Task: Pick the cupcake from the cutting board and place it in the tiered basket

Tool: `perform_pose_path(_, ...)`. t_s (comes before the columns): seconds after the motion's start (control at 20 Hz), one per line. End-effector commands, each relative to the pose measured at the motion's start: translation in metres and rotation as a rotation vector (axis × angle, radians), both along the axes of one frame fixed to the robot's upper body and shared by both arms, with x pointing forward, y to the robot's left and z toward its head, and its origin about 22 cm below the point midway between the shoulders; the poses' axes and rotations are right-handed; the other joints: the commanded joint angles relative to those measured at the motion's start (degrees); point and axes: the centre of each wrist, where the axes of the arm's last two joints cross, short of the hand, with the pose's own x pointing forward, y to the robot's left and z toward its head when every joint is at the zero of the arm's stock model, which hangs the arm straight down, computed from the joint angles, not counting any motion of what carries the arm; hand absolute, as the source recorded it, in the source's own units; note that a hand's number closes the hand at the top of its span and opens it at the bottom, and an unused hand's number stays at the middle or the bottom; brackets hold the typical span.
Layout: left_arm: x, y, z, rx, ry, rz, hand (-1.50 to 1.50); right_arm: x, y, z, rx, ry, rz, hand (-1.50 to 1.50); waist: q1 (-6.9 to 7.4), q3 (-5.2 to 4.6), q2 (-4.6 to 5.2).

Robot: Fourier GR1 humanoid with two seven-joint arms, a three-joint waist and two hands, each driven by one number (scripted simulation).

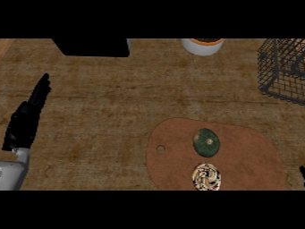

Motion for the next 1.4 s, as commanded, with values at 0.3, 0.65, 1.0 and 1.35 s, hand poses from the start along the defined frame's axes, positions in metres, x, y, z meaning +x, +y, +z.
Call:
perform_pose_path(0.3, 0.007, -0.003, 0.003, 0.002, 0.005, -0.004, 0.00, 0.041, 0.042, 0.022, -0.001, 0.215, -0.007, -1.50, -0.07, 0.20, -0.25)
perform_pose_path(0.65, 0.002, -0.004, -0.019, -0.009, 0.012, 0.016, 0.00, 0.053, 0.055, 0.002, -0.027, 0.315, 0.014, -1.50, -1.06, 0.25, -0.38)
perform_pose_path(1.0, 0.002, 0.005, 0.003, 0.000, -0.006, 0.022, 0.00, 0.055, 0.089, -0.002, -0.079, 0.325, 0.053, -1.50, -1.14, 0.28, -0.65)
perform_pose_path(1.35, -0.001, -0.002, -0.009, -0.003, 0.000, 0.041, 0.00, 0.052, 0.104, -0.007, -0.175, 0.337, 0.053, -1.50, -1.59, 0.34, -0.73)
